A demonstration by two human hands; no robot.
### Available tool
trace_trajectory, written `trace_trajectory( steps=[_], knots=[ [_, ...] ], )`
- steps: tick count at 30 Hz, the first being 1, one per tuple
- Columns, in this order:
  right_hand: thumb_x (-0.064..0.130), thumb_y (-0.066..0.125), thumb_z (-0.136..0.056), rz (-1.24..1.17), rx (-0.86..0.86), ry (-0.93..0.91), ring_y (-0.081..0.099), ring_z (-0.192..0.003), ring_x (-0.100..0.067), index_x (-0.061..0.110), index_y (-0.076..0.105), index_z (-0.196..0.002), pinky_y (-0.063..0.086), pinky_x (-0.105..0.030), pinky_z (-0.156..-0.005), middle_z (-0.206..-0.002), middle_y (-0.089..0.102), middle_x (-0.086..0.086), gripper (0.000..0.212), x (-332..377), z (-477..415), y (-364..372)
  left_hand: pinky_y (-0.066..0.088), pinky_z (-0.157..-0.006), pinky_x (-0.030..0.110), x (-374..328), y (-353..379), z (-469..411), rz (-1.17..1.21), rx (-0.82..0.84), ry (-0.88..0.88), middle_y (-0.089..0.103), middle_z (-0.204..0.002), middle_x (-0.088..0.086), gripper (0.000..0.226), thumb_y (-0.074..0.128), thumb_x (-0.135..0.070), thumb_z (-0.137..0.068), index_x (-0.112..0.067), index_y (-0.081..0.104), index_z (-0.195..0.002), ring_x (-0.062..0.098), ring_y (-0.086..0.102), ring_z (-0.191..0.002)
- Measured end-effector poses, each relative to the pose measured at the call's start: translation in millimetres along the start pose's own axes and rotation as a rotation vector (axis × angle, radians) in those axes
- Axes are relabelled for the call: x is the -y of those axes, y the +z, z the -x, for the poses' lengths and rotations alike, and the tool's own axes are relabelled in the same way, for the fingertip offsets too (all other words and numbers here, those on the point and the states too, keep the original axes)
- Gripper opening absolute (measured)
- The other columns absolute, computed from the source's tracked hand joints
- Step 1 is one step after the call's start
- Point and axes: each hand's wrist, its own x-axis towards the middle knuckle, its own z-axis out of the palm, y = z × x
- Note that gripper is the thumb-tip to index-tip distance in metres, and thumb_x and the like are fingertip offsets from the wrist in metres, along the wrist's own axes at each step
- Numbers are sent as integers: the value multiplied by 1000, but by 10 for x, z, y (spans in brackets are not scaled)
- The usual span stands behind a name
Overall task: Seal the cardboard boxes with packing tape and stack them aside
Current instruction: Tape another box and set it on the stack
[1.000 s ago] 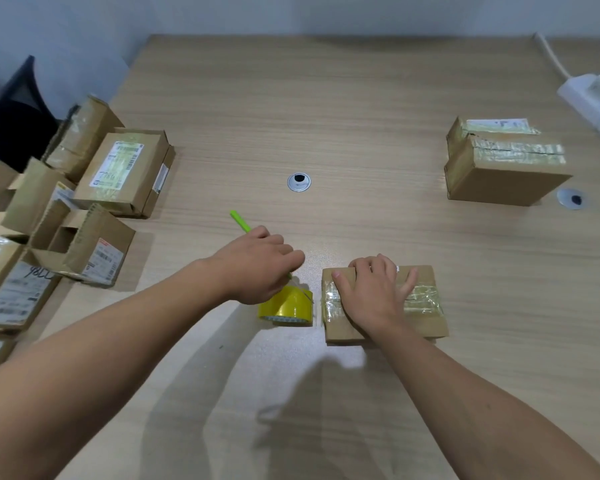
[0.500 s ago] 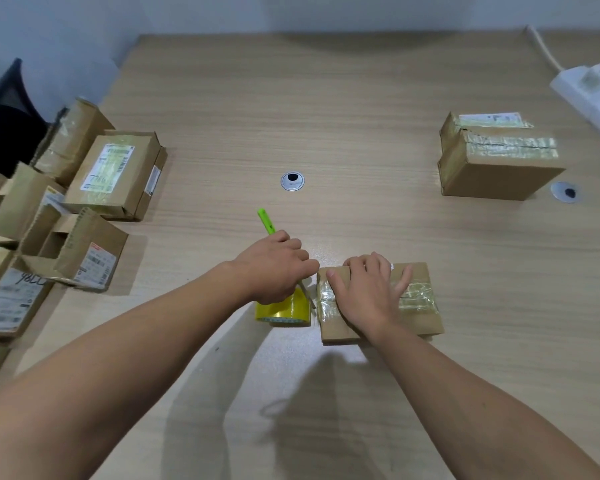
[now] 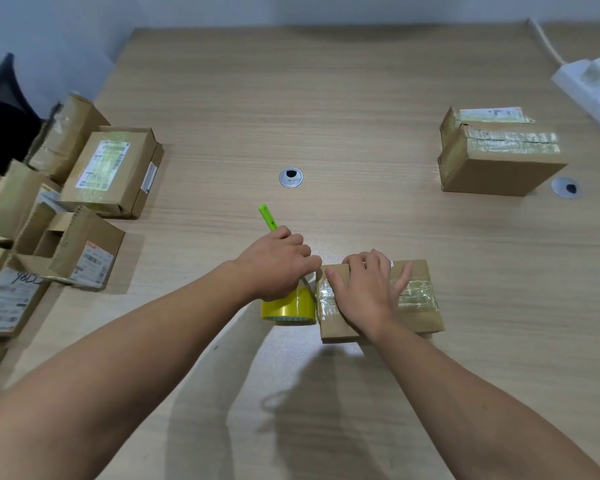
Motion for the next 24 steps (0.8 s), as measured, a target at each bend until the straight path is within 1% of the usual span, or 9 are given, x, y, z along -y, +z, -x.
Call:
trace_trajectory(
  steps=[4, 8, 13, 17, 21, 23, 24],
  knots=[
    [60, 35, -101, 3, 1, 2, 18, -146, -15, 29, 56, -129, -12, -60, -115, -141, 45, 5, 48, 0, 1, 1, 32, -96, 37, -9, 26, -4, -7, -28, -5, 62, -109, 1, 26, 45, -24, -99, -20, 52, -124, 25, 51, -105],
    [61, 34, -101, 7, 7, 9, 18, -146, -15, 29, 56, -129, -12, -60, -115, -141, 45, 6, 48, 9, -8, -1, 31, -99, 37, -30, 19, -7, -28, -13, -14, 61, -111, 1, 27, 43, -22, -100, -20, 50, -126, 25, 49, -107],
    [60, 34, -101, 0, 2, 12, 18, -146, -16, 28, 56, -129, -10, -60, -116, -142, 45, 5, 48, 5, -13, -4, 32, -97, 37, -36, 26, 11, -28, -27, -42, 61, -108, 1, 27, 44, -19, -99, -20, 51, -124, 25, 51, -106],
    [60, 34, -101, -3, 4, 19, 17, -147, -16, 28, 56, -130, -11, -61, -116, -142, 45, 4, 48, 13, -17, -7, 34, -94, 37, -39, 30, 22, -21, -40, -65, 61, -103, 1, 27, 48, -16, -94, -20, 54, -120, 26, 52, -101],
    [60, 34, -101, 0, 5, 19, 18, -146, -16, 29, 56, -129, -10, -61, -116, -141, 45, 5, 47, 15, -11, -11, 39, -86, 37, 70, 24, 3, -68, -122, -149, 63, -91, 0, 22, 62, -17, -84, -20, 58, -105, 25, 56, -91],
    [59, 35, -101, 2, 1, 17, 20, -145, -16, 29, 56, -129, -10, -61, -116, -140, 46, 5, 46, 15, -6, -18, 37, -90, 37, 114, 44, -4, -67, -91, -151, 62, -98, 1, 24, 59, -18, -88, -20, 54, -112, 25, 54, -98],
    [59, 35, -101, 3, 2, 17, 21, -145, -16, 29, 56, -128, -10, -61, -116, -139, 46, 5, 46, 14, -3, -25, 35, -92, 37, 128, 63, 4, -54, -39, -166, 62, -104, 1, 25, 55, -19, -91, -20, 52, -116, 25, 53, -103]
  ],
)
